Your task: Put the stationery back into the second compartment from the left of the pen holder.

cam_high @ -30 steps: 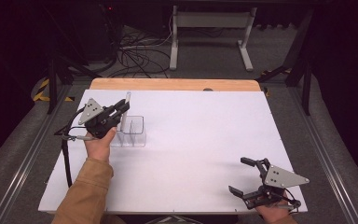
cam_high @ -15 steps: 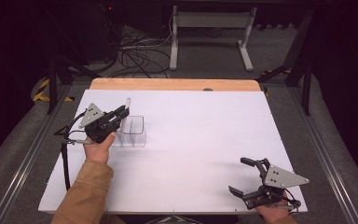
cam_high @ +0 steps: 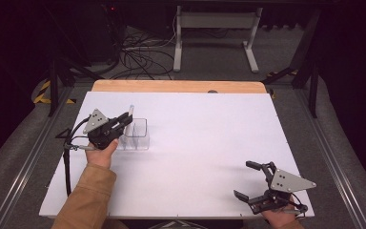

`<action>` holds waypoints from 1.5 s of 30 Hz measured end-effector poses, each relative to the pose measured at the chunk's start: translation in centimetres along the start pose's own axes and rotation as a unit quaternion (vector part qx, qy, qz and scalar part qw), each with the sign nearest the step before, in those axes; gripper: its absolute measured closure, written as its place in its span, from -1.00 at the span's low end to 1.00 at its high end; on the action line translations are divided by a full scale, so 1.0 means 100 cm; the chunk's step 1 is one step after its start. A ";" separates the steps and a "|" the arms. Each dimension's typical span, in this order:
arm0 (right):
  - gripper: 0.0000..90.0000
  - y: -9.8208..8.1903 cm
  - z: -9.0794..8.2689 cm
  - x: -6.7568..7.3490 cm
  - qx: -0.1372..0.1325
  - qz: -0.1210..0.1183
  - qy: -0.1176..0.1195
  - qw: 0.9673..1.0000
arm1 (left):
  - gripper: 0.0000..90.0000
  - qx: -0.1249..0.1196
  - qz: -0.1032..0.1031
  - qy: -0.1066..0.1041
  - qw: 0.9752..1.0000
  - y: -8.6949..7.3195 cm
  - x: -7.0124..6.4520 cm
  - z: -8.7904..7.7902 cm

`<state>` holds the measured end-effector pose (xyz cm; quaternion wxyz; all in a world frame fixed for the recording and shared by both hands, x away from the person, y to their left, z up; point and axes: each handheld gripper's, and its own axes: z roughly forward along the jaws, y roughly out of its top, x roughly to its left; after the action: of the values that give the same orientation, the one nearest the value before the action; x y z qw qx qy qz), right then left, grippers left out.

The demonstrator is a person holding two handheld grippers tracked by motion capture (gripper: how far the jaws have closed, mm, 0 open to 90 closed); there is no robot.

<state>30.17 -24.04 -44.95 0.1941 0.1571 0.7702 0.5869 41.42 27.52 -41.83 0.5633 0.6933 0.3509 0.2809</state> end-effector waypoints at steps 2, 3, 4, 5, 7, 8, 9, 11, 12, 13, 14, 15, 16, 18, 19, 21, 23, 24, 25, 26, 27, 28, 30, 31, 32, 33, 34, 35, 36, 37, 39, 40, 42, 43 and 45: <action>-0.92 0.000 0.000 0.000 0.000 0.000 0.001 1.000 | 0.74 0.004 -0.001 -0.002 1.000 0.000 0.000 0.000; -0.92 0.000 0.000 0.000 0.000 -0.001 0.000 1.000 | 0.73 0.005 -0.001 -0.002 1.000 0.000 -0.001 0.000; -0.92 0.000 0.000 0.000 0.000 -0.001 0.000 1.000 | 0.70 0.007 -0.005 0.000 1.000 0.001 -0.001 0.000; -0.92 0.000 0.000 0.000 0.000 -0.001 0.000 1.000 | 0.55 0.008 -0.011 0.003 1.000 0.001 -0.002 0.000; -0.92 0.000 0.000 0.000 0.000 0.000 0.000 1.000 | 0.17 0.008 -0.016 0.014 1.000 0.003 -0.002 -0.001; -0.93 0.000 0.000 0.000 0.000 -0.001 -0.001 1.000 | 0.04 0.005 -0.015 0.022 1.000 0.004 -0.002 -0.002; -0.93 0.000 0.000 0.000 -0.001 -0.001 -0.002 1.000 | -0.07 0.004 -0.015 0.031 0.999 0.005 -0.003 -0.003; -0.93 0.000 0.000 -0.001 -0.002 0.000 -0.002 1.000 | -0.22 -0.001 -0.021 0.039 0.999 0.006 -0.003 -0.005; -0.93 0.000 0.000 -0.001 -0.002 -0.001 -0.002 1.000 | -0.26 -0.002 -0.021 0.038 0.999 0.008 -0.003 -0.006; -0.93 0.000 0.000 0.000 -0.002 -0.001 -0.002 1.000 | -0.28 0.000 -0.018 0.039 0.999 0.009 -0.004 -0.007; -0.93 0.000 0.000 0.000 -0.003 -0.001 -0.002 1.000 | -0.31 0.000 -0.017 0.039 0.999 0.011 -0.005 -0.009; -0.93 0.000 0.000 0.000 -0.002 -0.001 -0.002 1.000 | -0.35 0.000 -0.015 0.038 0.999 0.013 -0.007 -0.010; -0.93 0.000 0.000 0.000 -0.002 -0.001 -0.002 1.000 | -0.37 0.001 -0.013 0.036 0.999 0.016 -0.009 -0.012; -0.93 0.000 0.000 -0.001 -0.003 0.000 -0.002 1.000 | -0.42 0.000 -0.008 0.026 1.000 0.021 -0.013 -0.015; -0.93 0.000 0.000 -0.001 -0.003 0.000 -0.002 1.000 | -0.44 0.001 -0.005 0.023 1.000 0.023 -0.016 -0.017; -0.93 0.000 0.000 -0.001 -0.002 -0.001 -0.001 1.000 | -0.48 0.005 0.002 0.020 1.000 0.028 -0.020 -0.021; -0.93 0.000 0.000 -0.001 -0.003 -0.001 -0.001 1.000 | -0.51 0.007 0.008 0.018 1.000 0.031 -0.024 -0.024; -0.93 0.000 0.001 -0.001 -0.003 0.000 -0.001 1.000 | -0.52 0.006 0.008 0.016 1.000 0.033 -0.025 -0.025; -0.93 0.000 0.001 -0.001 -0.003 -0.002 -0.001 1.000 | -0.53 0.004 0.008 0.014 1.000 0.034 -0.026 -0.026; -0.93 0.000 0.001 -0.001 -0.003 -0.002 -0.001 1.000 | -0.53 0.003 0.009 0.012 1.000 0.035 -0.027 -0.027; -0.93 0.000 0.001 -0.001 -0.003 -0.002 0.000 1.000 | -0.54 0.003 0.008 0.010 1.000 0.036 -0.029 -0.028; -0.93 0.000 0.001 -0.001 -0.003 -0.002 -0.001 1.000 | -0.54 0.003 0.011 0.008 1.000 0.037 -0.030 -0.029; -0.93 0.000 0.000 -0.001 -0.003 -0.001 -0.001 1.000 | -0.55 0.004 0.008 0.001 1.000 0.038 -0.032 -0.030; -0.93 0.000 0.000 -0.001 -0.003 0.000 -0.001 1.000 | -0.56 0.003 0.008 -0.002 1.000 0.038 -0.033 -0.030; -0.93 0.000 0.000 -0.001 -0.003 0.000 0.000 1.000 | -0.57 0.001 0.007 -0.005 1.000 0.039 -0.034 -0.031; -0.93 0.000 0.000 -0.001 -0.003 -0.001 0.000 1.000 | -0.57 0.002 0.010 -0.007 1.000 0.040 -0.034 -0.031; -0.93 0.000 0.000 -0.001 -0.002 -0.001 0.000 1.000 | -0.58 0.000 0.008 -0.008 1.000 0.040 -0.036 -0.032; -0.93 0.000 0.000 -0.001 -0.002 -0.001 0.000 1.000 | -0.58 -0.001 0.011 -0.009 1.000 0.041 -0.037 -0.033; -0.93 0.000 0.000 -0.001 -0.003 -0.001 0.000 1.000 | -0.58 -0.001 0.013 -0.010 1.000 0.042 -0.037 -0.034; -0.93 0.000 0.000 -0.001 -0.003 -0.001 0.000 1.000 | -0.59 -0.004 0.012 -0.011 1.000 0.042 -0.038 -0.034; -0.93 0.000 0.000 -0.001 -0.002 -0.001 0.000 1.000 | -0.59 -0.002 0.015 -0.014 1.000 0.043 -0.038 -0.035; -0.93 0.000 0.000 0.000 -0.003 0.000 0.000 1.000 | -0.60 -0.002 0.013 -0.016 1.000 0.043 -0.039 -0.036; -0.93 0.000 0.000 -0.001 -0.003 0.000 0.000 1.000 | -0.60 -0.004 0.012 -0.019 1.000 0.044 -0.041 -0.037; -0.93 0.000 0.000 -0.001 -0.004 0.000 0.000 1.000 | -0.61 -0.002 0.010 -0.025 1.000 0.045 -0.041 -0.038; -0.93 0.000 0.001 -0.001 -0.004 -0.001 0.001 1.000 | -0.63 -0.002 0.004 -0.037 0.999 0.046 -0.043 -0.040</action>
<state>30.33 -24.00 -44.92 0.1943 0.1550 0.7683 0.5899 36.53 25.80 -36.44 0.5760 0.7035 0.3266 0.2581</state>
